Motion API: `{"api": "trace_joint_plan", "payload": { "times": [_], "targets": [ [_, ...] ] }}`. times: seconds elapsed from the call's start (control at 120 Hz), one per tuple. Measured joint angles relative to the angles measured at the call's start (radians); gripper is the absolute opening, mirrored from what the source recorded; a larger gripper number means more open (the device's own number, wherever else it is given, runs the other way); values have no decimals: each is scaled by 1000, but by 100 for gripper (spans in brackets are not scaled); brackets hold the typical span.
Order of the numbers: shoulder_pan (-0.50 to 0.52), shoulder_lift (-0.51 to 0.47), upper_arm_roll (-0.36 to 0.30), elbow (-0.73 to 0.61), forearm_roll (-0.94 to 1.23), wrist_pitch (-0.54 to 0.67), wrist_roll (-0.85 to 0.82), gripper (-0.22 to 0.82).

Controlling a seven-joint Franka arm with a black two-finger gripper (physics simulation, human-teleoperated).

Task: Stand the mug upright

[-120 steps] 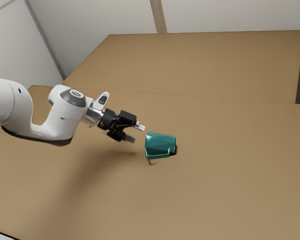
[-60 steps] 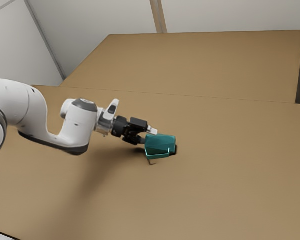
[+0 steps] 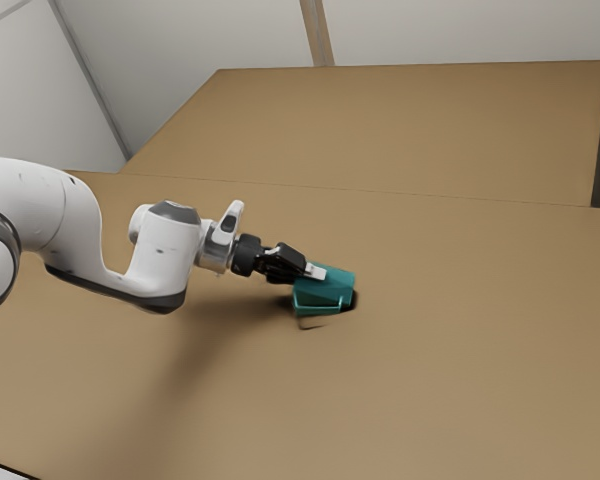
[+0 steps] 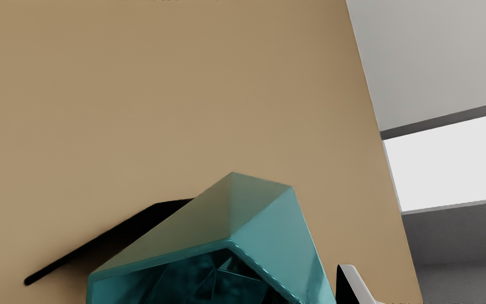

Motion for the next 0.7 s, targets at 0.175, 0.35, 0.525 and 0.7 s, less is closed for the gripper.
{"api": "trace_joint_plan", "payload": {
  "times": [0.175, 0.35, 0.525, 0.7],
  "targets": [
    [0, -5, -7, 4, 1, 0, 34, -15],
    [1, -56, -21, 2, 43, 13, 54, -16],
    [-1, -150, -36, -10, 356, 73, 11, -17],
    [-5, -266, -82, -66, 776, 133, -122, -17]
  ]
}}
